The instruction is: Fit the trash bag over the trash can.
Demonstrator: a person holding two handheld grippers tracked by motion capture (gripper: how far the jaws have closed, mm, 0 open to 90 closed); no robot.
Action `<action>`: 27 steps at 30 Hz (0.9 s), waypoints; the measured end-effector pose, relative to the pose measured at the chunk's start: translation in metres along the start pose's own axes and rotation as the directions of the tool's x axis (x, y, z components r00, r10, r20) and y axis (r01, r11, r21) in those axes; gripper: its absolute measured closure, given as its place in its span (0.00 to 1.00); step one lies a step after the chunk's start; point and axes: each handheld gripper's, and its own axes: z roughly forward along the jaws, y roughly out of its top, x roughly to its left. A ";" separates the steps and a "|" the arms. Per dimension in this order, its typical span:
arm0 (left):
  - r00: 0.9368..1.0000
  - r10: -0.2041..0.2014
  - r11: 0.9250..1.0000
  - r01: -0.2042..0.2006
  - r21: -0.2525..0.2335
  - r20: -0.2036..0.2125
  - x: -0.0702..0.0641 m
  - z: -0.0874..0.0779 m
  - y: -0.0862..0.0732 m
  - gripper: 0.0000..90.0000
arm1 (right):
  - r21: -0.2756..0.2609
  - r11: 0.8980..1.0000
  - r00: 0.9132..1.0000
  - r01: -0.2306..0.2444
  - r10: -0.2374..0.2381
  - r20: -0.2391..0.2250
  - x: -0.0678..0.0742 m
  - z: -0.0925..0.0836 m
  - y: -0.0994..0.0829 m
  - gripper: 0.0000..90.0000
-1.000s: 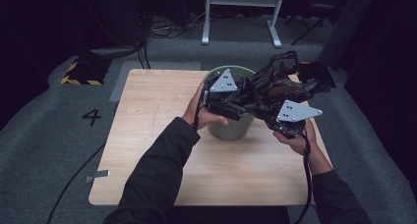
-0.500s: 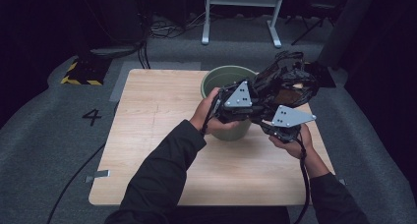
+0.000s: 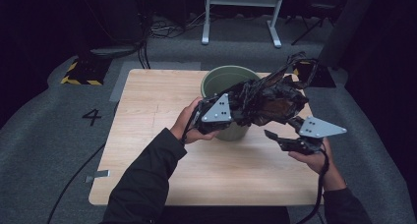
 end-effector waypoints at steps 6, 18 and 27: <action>0.999 -0.004 1.000 0.004 -0.003 -0.034 -0.005 -0.009 -0.016 0.98 | -0.057 0.992 0.986 -0.114 0.120 0.114 -0.032 -0.036 -0.008 0.43; 0.983 0.014 0.997 0.001 0.083 -0.182 0.005 -0.027 -0.045 0.95 | -0.112 0.971 0.945 -0.213 0.234 0.227 -0.071 -0.032 0.005 0.18; 0.976 -0.050 0.996 0.065 0.066 -0.214 0.019 -0.033 -0.067 0.97 | -0.146 0.963 0.960 -0.226 0.245 0.133 -0.077 -0.015 0.007 0.55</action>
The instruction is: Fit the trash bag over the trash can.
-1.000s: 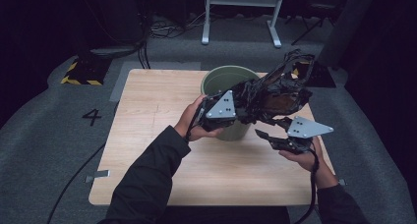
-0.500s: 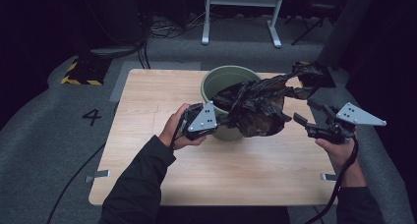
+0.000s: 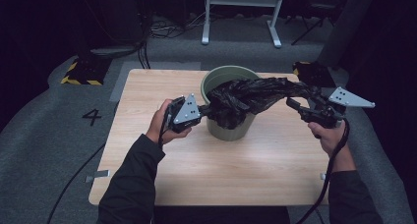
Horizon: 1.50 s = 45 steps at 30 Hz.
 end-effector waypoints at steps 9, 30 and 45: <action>0.998 -0.057 0.998 0.057 -0.038 0.001 0.002 -0.007 -0.009 0.88 | 0.000 0.993 0.991 0.122 -0.121 -0.052 0.016 -0.004 -0.003 0.98; 0.988 -0.047 0.987 0.068 -0.145 0.146 -0.038 -0.017 0.038 0.21 | 0.035 0.990 0.990 0.139 -0.138 -0.012 0.036 -0.007 0.001 0.24; 0.983 0.147 0.989 -0.146 -0.015 0.105 -0.058 0.004 0.025 0.94 | 0.046 0.991 0.992 0.123 -0.123 0.009 0.033 -0.025 -0.009 0.21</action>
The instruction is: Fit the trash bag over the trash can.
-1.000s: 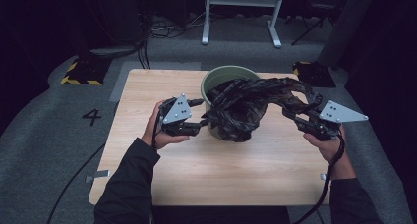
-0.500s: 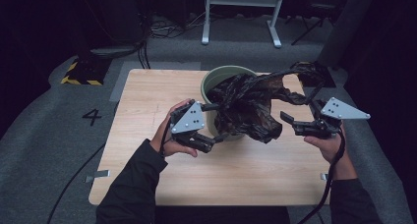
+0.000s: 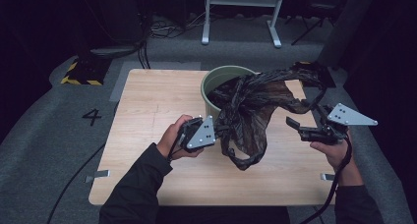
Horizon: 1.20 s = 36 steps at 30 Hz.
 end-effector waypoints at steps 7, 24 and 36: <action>0.995 0.035 0.996 -0.027 0.084 -0.096 -0.001 0.011 -0.006 0.95 | -0.072 0.996 0.997 -0.054 0.050 -0.061 0.002 -0.001 0.006 0.17; 0.974 -0.105 0.982 0.134 0.135 -0.202 0.029 0.020 -0.051 0.97 | -0.003 0.991 0.991 -0.133 0.133 0.005 -0.012 0.028 0.002 0.98; 0.911 -0.343 0.936 0.353 0.002 -0.227 0.071 0.019 -0.086 0.98 | 0.104 0.975 0.976 -0.199 0.187 0.116 -0.037 0.067 -0.026 0.98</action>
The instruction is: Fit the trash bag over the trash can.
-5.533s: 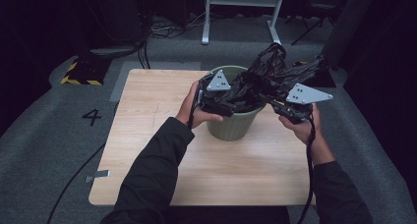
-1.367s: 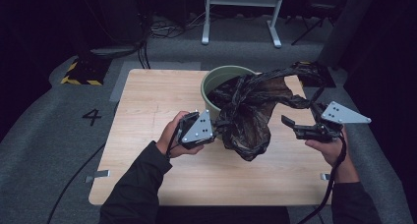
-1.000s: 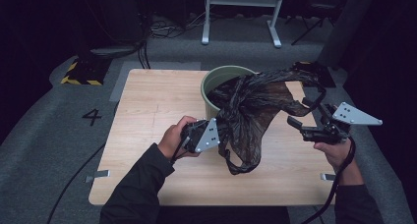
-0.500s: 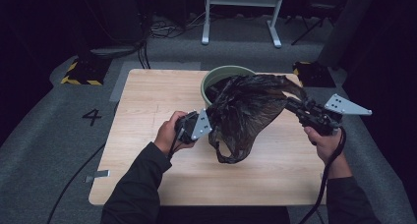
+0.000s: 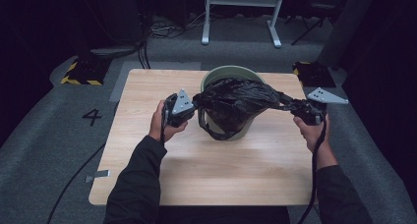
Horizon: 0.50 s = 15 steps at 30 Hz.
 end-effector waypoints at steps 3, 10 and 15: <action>0.999 -0.054 0.997 0.054 -0.047 0.005 0.008 -0.001 0.000 0.98 | 0.031 0.999 1.000 -0.006 0.005 0.004 -0.005 0.007 -0.005 0.98; 0.998 -0.063 0.995 0.065 -0.071 0.020 0.007 -0.005 0.001 0.98 | 0.057 0.995 0.997 0.079 -0.080 0.010 0.004 0.001 -0.012 0.27; 0.997 -0.071 0.995 0.072 -0.074 0.011 0.009 -0.009 0.003 0.98 | 0.021 0.992 0.991 0.127 -0.128 0.047 0.013 -0.028 -0.008 0.17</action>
